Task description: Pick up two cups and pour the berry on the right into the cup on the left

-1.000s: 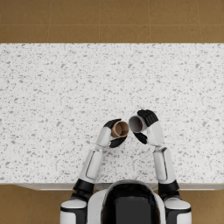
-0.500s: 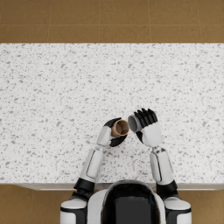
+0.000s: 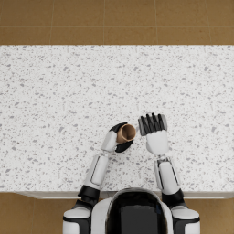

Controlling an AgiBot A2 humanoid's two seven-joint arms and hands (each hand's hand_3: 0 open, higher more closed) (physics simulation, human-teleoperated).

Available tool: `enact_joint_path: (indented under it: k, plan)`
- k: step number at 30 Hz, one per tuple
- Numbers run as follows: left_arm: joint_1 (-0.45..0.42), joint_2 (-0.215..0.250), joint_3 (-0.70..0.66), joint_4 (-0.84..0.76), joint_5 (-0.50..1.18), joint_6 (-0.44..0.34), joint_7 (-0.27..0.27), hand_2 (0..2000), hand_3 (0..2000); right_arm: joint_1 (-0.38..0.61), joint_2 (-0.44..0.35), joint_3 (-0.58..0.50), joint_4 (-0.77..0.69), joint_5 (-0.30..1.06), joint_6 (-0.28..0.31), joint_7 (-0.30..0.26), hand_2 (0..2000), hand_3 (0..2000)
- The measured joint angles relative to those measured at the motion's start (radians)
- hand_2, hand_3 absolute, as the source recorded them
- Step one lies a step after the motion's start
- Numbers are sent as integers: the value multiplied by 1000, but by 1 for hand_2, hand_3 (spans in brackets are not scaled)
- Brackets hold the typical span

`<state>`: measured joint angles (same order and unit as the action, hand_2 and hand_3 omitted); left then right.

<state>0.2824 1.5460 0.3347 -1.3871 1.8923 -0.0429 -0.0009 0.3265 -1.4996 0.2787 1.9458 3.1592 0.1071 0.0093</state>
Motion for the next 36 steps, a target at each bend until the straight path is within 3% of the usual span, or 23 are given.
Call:
enact_joint_path:
  k: [8,17,23,36]
  plan:
    - [11,7,-6,23,0,2,-1,2000,1280,-5,-10,27,-5,211,-1,1,2000,1280]
    - [21,14,-11,30,0,4,-2,2000,1280,-9,-21,21,-6,239,-5,1,2000,1280]
    - [20,15,-14,27,0,5,-2,2000,1280,-13,-27,16,2,362,-5,1,2000,1280]
    - [9,12,-18,16,0,2,-2,2000,1280,-13,-32,9,-5,383,-6,1,2000,1280]
